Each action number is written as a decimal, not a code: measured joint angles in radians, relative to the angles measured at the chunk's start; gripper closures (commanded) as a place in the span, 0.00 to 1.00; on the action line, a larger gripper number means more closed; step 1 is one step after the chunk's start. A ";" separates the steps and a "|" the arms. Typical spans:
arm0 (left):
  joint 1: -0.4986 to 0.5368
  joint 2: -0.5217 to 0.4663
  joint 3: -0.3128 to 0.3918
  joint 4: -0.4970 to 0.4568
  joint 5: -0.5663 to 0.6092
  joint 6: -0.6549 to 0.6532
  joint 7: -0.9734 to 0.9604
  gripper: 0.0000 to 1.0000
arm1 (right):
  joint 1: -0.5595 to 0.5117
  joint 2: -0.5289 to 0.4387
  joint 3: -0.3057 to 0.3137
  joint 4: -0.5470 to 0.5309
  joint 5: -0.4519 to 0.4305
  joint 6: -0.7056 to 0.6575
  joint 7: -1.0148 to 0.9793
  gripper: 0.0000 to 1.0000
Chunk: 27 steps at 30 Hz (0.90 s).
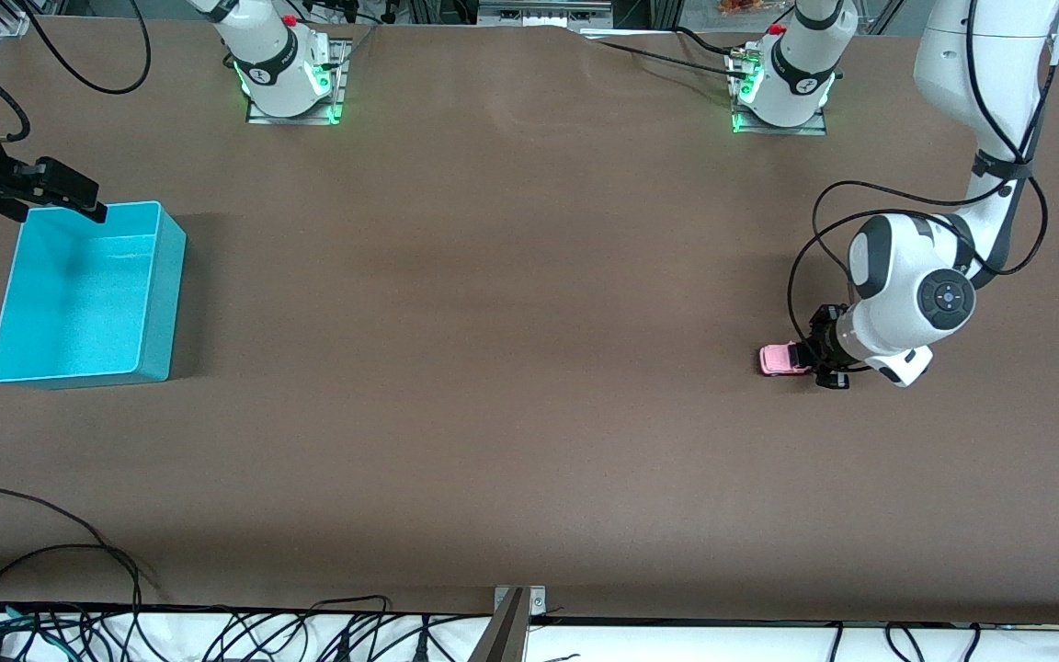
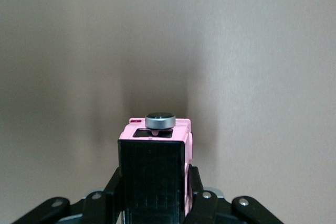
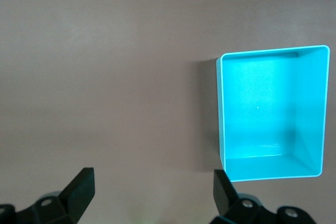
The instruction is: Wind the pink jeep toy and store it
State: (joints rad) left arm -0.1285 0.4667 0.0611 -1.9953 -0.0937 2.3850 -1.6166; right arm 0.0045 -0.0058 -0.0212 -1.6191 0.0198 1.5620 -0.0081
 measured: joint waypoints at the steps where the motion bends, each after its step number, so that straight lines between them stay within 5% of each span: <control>1: -0.009 0.000 0.000 0.001 0.000 -0.001 -0.012 0.84 | 0.000 0.000 0.000 0.000 0.000 0.000 0.000 0.00; 27: -0.150 0.022 -0.008 -0.043 0.000 0.099 -0.145 0.84 | 0.000 0.002 0.000 0.000 0.000 0.003 0.000 0.00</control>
State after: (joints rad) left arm -0.2780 0.4885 0.0534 -2.0387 -0.0937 2.4837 -1.7611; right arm 0.0046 -0.0037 -0.0211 -1.6191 0.0198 1.5649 -0.0081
